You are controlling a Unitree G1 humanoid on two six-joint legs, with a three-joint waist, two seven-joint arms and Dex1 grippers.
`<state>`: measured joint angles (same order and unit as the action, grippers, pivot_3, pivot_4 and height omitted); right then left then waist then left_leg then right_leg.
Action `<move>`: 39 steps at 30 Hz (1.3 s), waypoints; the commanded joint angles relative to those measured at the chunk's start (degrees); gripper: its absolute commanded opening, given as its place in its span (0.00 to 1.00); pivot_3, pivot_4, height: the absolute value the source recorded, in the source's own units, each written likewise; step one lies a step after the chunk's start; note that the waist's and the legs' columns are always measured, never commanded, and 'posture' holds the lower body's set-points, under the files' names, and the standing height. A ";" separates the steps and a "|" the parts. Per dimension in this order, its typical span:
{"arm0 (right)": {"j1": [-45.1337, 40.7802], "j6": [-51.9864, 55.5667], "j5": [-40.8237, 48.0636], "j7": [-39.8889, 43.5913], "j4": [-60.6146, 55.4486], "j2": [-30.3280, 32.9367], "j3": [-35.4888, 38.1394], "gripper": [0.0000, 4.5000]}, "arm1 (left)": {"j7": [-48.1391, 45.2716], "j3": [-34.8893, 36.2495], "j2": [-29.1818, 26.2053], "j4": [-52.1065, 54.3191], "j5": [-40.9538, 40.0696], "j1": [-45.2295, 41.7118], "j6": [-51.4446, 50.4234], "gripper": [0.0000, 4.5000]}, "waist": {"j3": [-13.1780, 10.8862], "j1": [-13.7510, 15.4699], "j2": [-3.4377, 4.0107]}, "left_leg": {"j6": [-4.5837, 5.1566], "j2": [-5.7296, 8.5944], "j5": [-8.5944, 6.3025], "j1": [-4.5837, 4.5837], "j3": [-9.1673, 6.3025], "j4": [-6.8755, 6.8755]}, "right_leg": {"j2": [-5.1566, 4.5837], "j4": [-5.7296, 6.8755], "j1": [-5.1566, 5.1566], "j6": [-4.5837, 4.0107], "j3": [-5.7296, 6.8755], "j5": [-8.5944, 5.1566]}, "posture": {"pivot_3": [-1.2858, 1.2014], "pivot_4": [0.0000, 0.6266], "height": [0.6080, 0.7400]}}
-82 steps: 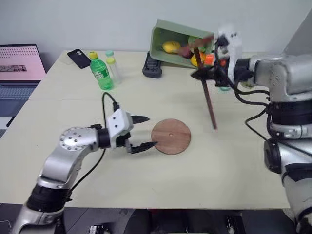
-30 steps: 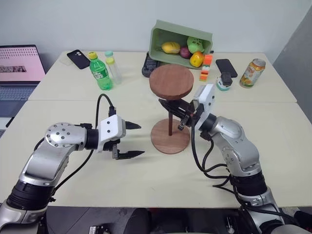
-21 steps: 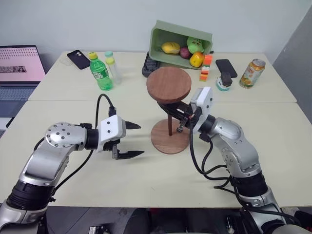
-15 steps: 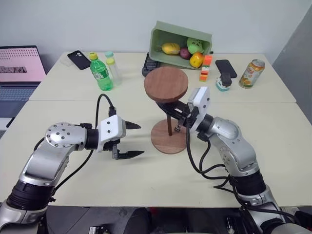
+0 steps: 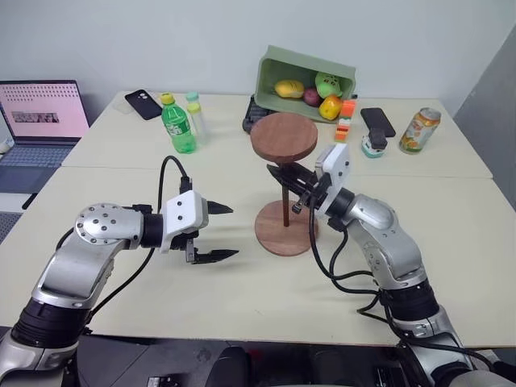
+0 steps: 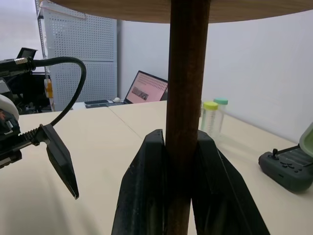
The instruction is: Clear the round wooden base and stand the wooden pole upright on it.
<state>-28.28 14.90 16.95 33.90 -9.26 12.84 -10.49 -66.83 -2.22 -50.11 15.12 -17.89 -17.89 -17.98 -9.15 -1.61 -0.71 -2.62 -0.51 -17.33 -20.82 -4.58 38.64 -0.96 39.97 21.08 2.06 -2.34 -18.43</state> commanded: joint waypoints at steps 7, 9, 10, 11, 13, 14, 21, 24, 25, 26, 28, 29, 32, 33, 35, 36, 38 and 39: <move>5.53 2.45 -3.19 1.03 -0.39 3.97 -3.09 0.06 | 0.39 0.89 0.19 0.67 -0.69 -0.93 0.13 1.00 | 0.00 -0.01 0.00 | 0.00 0.00 0.00 -0.02 0.02 -0.10 | -0.01 -0.07 0.03 0.00 -0.02 0.00 | 0.52 0.24 1.00; 5.69 2.91 -3.03 0.59 0.16 4.13 -2.68 0.06 | 0.33 0.83 0.22 0.61 -0.66 -0.98 0.08 1.00 | 0.00 -0.02 -0.01 | 0.00 0.00 0.00 -0.01 0.04 -0.15 | -0.01 -0.10 0.04 0.00 -0.03 0.00 | 0.52 0.24 1.00; 5.67 3.55 -2.75 0.04 0.56 4.01 -2.19 0.06 | 0.31 0.82 0.24 0.61 -0.65 -0.99 0.06 1.00 | 0.01 -0.02 -0.01 | 0.00 0.00 0.00 -0.01 0.03 -0.17 | -0.01 -0.10 0.04 0.00 -0.03 0.00 | 0.52 0.24 1.00; 5.48 4.20 -2.55 -0.54 1.34 3.92 -1.57 0.06 | 0.29 0.81 0.24 0.63 -0.65 -0.97 0.04 1.00 | 0.01 -0.01 -0.01 | 0.00 -0.01 0.00 -0.01 0.03 -0.17 | -0.01 -0.10 0.04 0.00 -0.03 0.00 | 0.52 0.24 1.00; 5.20 5.08 -2.31 -1.33 2.56 3.88 -0.77 0.06 | 0.26 0.81 0.24 0.69 -0.65 -0.92 0.04 1.00 | 0.01 -0.01 -0.01 | 0.00 0.00 0.00 -0.01 0.04 -0.17 | -0.02 -0.11 0.04 0.00 -0.03 0.00 | 0.52 0.24 1.00; 5.05 5.38 -2.38 -1.53 3.17 4.04 -0.57 0.06 | 0.26 0.77 0.27 0.67 -0.64 -0.97 0.04 1.00 | 0.01 0.01 -0.01 | 0.00 0.01 0.00 -0.01 0.03 -0.17 | -0.03 -0.11 0.03 0.00 -0.03 0.00 | 0.52 0.24 1.00; 5.33 7.48 -2.66 -2.32 5.22 4.70 -0.12 0.06 | 0.31 0.71 0.44 0.85 -0.66 -1.09 -0.05 1.00 | 0.10 0.11 -0.10 | 0.00 0.03 0.00 0.00 0.01 -0.18 | -0.05 -0.14 0.01 0.00 -0.01 0.00 | 0.52 0.24 1.00; 5.71 7.24 -2.68 -2.21 5.64 5.01 -0.02 0.06 | 0.40 0.67 0.52 0.93 -0.66 -1.22 -0.19 1.00 | 0.17 0.13 -0.14 | 0.00 0.03 0.00 0.01 -0.01 -0.19 | -0.06 -0.17 -0.01 0.00 -0.01 0.00 | 0.52 0.24 1.00; 5.94 7.22 -2.44 -2.08 5.13 5.13 0.00 0.06 | 0.44 0.66 0.54 0.96 -0.67 -1.28 -0.26 1.00 | 0.18 0.14 -0.14 | 0.00 0.03 0.00 0.01 -0.02 -0.19 | -0.06 -0.19 -0.02 0.00 -0.01 0.00 | 0.52 0.24 1.00; 6.17 7.11 -2.18 -1.75 4.30 5.28 -0.13 0.06 | 0.46 0.67 0.57 0.99 -0.70 -1.33 -0.34 1.00 | 0.18 0.15 -0.14 | 0.00 0.03 0.00 0.01 -0.02 -0.19 | -0.06 -0.19 -0.03 0.00 -0.01 0.00 | 0.52 0.24 1.00; 6.73 6.60 -1.77 -0.81 1.96 5.66 -0.97 0.06 | 0.62 0.76 0.74 1.18 -1.09 -1.53 -0.97 1.00 | 0.19 0.16 -0.15 | 0.00 0.03 0.00 0.01 -0.03 -0.20 | -0.06 -0.21 -0.04 0.00 -0.01 0.00 | 0.52 0.24 1.00; 6.94 6.42 -1.64 -0.45 1.07 5.85 -1.40 0.06 | 0.70 0.82 0.84 1.27 -1.33 -1.62 -1.33 1.00 | 0.20 0.16 -0.15 | 0.00 0.04 0.00 0.01 -0.03 -0.20 | -0.07 -0.22 -0.04 0.00 -0.01 0.00 | 0.52 0.24 1.00; 7.58 5.66 -2.21 0.58 -1.03 6.63 -3.19 0.06 | 0.80 0.86 1.12 1.67 -1.82 -2.00 -2.38 1.00 | 0.20 0.18 -0.15 | 0.00 0.04 0.00 0.01 -0.03 -0.24 | -0.07 -0.25 -0.05 0.00 -0.01 0.00 | 0.52 0.24 1.00; 7.74 5.63 -2.49 0.62 -1.48 6.70 -3.79 0.06 | 0.83 0.85 1.25 1.79 -1.98 -2.21 -2.80 1.00 | 0.20 0.18 -0.15 | 0.00 0.04 0.00 0.01 -0.02 -0.25 | -0.07 -0.28 -0.05 0.00 -0.01 0.00 | 0.52 0.24 1.00; 7.70 6.03 -2.55 0.21 -1.69 6.66 -4.36 0.06 | 0.87 0.77 1.41 1.89 -2.06 -2.49 -3.20 1.00 | 0.20 0.15 -0.16 | 0.00 0.04 0.00 0.01 -0.02 -0.36 | -0.08 -0.37 -0.05 0.01 -0.01 0.00 | 0.52 0.24 1.00; 7.42 6.40 -2.52 -0.20 -1.39 6.53 -4.39 0.06 | 0.84 0.69 1.42 1.89 -2.01 -2.59 -3.22 1.00 | 0.21 0.15 -0.16 | 0.00 0.04 0.00 0.02 0.00 -0.41 | -0.07 -0.41 -0.05 0.01 -0.01 0.00 | 0.52 0.24 1.00; 6.54 7.48 -2.22 -0.79 -0.82 6.33 -4.20 0.06 | 0.72 0.57 1.37 1.86 -1.97 -2.69 -3.18 1.00 | 0.22 0.09 -0.17 | 0.00 0.03 0.00 0.02 0.00 -0.50 | -0.07 -0.50 -0.04 0.01 -0.01 0.00 | 0.52 0.24 1.00; 6.12 8.07 -1.99 -0.85 -0.78 6.39 -4.17 0.06 | 0.67 0.53 1.34 1.84 -1.95 -2.71 -3.15 1.00 | 0.21 0.06 -0.16 | 0.00 0.02 0.00 0.02 0.00 -0.53 | -0.07 -0.53 -0.04 0.00 -0.01 0.00 | 0.52 0.24 1.00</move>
<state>-24.70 16.37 18.47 33.32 -15.81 17.29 -12.51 -66.32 -2.23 -48.58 15.32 -19.14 -19.89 -21.19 -8.94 -1.55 -0.87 -2.62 -0.50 -17.33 -20.80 -4.57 38.09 -1.04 39.43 21.06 2.07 -2.35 -18.43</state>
